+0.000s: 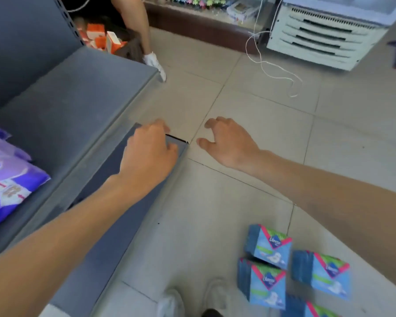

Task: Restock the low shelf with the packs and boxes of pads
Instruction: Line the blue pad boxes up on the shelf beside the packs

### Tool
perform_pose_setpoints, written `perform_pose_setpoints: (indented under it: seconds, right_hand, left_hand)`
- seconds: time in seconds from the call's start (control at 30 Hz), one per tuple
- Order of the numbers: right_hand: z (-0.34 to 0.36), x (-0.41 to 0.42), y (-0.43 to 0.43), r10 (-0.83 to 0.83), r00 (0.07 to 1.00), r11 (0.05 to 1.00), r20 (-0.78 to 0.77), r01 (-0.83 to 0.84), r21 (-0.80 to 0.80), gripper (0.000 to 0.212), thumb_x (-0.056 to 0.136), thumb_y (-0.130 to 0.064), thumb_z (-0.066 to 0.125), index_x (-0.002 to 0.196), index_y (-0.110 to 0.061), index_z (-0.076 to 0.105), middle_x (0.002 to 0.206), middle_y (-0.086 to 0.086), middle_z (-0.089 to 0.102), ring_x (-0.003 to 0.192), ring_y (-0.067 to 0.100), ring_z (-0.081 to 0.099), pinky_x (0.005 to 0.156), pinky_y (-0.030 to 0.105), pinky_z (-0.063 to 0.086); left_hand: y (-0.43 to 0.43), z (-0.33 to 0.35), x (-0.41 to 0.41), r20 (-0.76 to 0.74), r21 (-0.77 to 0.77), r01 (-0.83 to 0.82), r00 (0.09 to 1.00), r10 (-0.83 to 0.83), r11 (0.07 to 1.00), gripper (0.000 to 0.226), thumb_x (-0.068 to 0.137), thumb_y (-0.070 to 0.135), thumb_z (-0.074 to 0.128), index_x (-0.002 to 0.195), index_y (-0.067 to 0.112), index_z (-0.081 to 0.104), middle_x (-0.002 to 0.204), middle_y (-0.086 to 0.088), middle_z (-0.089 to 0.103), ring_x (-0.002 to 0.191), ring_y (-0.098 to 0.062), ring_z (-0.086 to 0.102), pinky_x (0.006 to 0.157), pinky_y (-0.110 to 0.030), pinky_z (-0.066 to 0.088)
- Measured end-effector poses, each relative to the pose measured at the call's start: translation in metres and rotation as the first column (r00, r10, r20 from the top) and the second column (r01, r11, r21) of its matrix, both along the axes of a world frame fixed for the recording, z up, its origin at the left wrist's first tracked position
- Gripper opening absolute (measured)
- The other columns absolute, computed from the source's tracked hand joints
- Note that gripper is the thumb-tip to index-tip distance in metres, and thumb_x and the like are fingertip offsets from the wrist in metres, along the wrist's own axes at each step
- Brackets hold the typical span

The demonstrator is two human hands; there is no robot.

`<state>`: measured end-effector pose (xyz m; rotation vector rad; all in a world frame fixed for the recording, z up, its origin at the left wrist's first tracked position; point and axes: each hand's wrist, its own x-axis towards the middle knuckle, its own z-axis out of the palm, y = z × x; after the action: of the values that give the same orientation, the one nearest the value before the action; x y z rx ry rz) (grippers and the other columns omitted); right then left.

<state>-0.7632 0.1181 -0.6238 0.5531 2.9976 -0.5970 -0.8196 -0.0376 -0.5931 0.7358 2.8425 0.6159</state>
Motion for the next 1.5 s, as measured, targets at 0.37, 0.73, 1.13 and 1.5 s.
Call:
perform_pose_setpoints:
  seconds: [0.37,0.73,1.13,1.5]
  right_hand:
    - [0.036,0.108,0.032,-0.348,0.906,0.908,0.242,0.390,-0.151,0.046,0.095,-0.037,0.048,0.127,-0.004,0.049,0.128,0.013,0.053,0.122,0.030,0.046,0.098,0.040,0.042]
    - [0.008,0.210,0.073,-0.549,0.672,0.720,0.497,0.682,-0.128,0.044,0.094,-0.038,0.049,0.122,-0.005,0.052,0.116,0.014,0.059,0.106,0.030,0.055,0.087,0.037,0.045]
    - [-0.096,0.268,0.102,-0.532,0.606,0.575,0.591,0.771,-0.274,0.039,0.093,-0.034,0.050,0.117,-0.004,0.054,0.118,0.013,0.059,0.107,0.029,0.056,0.084,0.035,0.045]
    - [-0.231,0.292,0.125,-0.621,0.406,0.185,0.671,0.907,-0.377,0.033,0.087,-0.015,0.060,0.068,-0.011,0.033,0.062,0.002,0.027,0.058,0.017,0.026,0.052,0.030,0.019]
  left_hand:
    - [0.054,0.017,0.071,0.307,-0.062,0.230,0.930,-0.201,0.971,0.034,0.090,0.019,0.051,0.125,0.014,0.053,0.123,-0.004,0.058,0.109,-0.028,0.056,0.090,-0.043,0.050]
    - [0.097,-0.031,0.112,0.524,-0.097,0.303,0.825,-0.210,0.948,0.035,0.089,0.019,0.051,0.123,0.013,0.055,0.122,-0.006,0.059,0.110,-0.028,0.055,0.093,-0.036,0.048]
    - [0.156,-0.116,0.168,0.641,-0.150,0.342,0.748,-0.172,0.927,0.038,0.091,0.020,0.052,0.127,0.011,0.052,0.126,-0.007,0.059,0.115,-0.026,0.055,0.096,-0.033,0.045]
    - [0.187,-0.250,0.195,0.839,-0.264,-0.042,0.482,0.251,0.964,0.061,0.077,0.020,0.069,0.133,0.004,0.049,0.130,-0.018,0.057,0.119,-0.032,0.056,0.097,-0.035,0.045]
